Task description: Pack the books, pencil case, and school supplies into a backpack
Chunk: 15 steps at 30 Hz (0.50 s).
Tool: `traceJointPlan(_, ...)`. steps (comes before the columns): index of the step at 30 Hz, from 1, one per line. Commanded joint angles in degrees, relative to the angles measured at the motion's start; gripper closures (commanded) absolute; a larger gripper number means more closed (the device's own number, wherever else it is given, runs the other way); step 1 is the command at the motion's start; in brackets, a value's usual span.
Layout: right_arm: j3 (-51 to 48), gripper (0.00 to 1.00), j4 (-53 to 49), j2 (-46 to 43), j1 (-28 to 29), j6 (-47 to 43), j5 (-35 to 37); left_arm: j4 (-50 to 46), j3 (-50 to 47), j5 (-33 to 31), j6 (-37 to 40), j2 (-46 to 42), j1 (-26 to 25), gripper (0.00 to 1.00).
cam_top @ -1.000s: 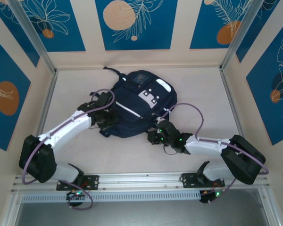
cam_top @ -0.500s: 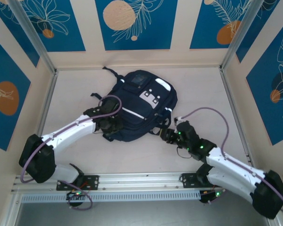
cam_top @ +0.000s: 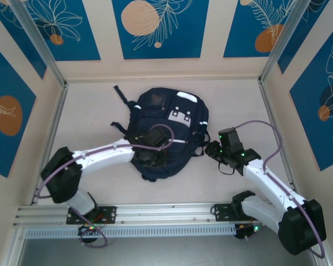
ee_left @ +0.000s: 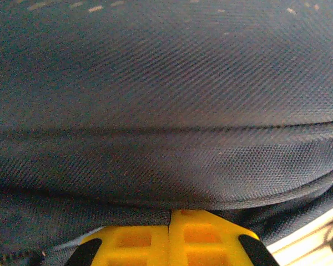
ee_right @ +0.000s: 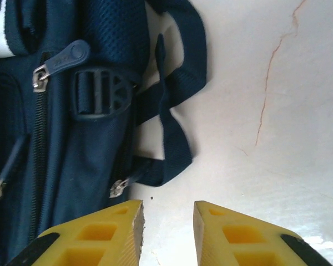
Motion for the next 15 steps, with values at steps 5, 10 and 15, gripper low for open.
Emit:
traceJointPlan(5, 0.7, 0.68, -3.7, -2.6, -0.8, -1.2, 1.4, 1.9, 14.6, 11.3, 9.6, 13.0, -8.2, 0.94)
traceJointPlan(10, 0.5, 0.61, -5.9, -4.6, -2.1, -2.5, 2.3, 1.4, 17.7, 11.4, 9.7, 16.5, -8.8, 0.88)
traceJointPlan(15, 1.1, 0.60, -6.4, -5.3, -4.4, -3.9, 0.9, 2.7, 16.3, 10.5, 11.1, 13.9, -8.8, 0.85)
